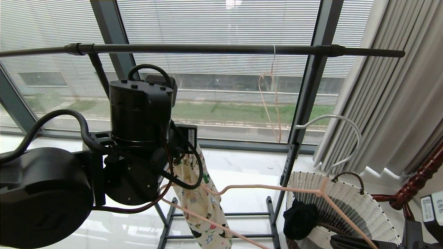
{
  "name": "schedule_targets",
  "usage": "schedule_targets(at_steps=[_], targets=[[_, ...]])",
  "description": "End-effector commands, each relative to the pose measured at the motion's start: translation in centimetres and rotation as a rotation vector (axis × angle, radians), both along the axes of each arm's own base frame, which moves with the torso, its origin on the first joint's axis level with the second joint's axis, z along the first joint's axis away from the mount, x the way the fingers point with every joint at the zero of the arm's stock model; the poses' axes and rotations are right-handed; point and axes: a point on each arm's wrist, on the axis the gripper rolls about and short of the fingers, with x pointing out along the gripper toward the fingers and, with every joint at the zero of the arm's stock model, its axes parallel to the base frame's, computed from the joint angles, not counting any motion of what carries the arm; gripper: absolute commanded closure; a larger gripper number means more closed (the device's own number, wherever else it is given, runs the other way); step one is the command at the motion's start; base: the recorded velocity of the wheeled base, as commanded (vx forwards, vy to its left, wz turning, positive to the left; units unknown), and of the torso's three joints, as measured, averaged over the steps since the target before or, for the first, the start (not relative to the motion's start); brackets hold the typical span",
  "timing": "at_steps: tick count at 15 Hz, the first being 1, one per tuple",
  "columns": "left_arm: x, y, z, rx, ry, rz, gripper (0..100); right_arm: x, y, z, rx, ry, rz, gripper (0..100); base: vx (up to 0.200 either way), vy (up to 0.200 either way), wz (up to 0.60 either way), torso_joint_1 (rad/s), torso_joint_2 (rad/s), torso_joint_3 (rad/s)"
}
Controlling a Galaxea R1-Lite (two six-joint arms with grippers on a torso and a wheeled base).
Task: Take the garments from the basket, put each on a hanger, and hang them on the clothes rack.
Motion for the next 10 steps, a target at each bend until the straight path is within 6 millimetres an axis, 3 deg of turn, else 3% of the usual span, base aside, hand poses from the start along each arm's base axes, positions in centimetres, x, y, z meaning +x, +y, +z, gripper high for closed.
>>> schedule_targets(at_steps=[1, 10], targets=[[0.3, 0.3, 0.4, -0.010, -0.009, 0.015, 100, 0.3, 0.4, -0.3, -0.022, 0.011, -0.010, 100, 0.000, 0.000, 0.00, 0.000, 0.00, 0.000], [1.9, 1.2, 0.6, -0.032, 0.002, 0.071, 100, 1.6, 2.3, -0.7, 0.010, 0.025, -0.042, 100, 0.000, 0.000, 0.00, 0.000, 0.00, 0.000]])
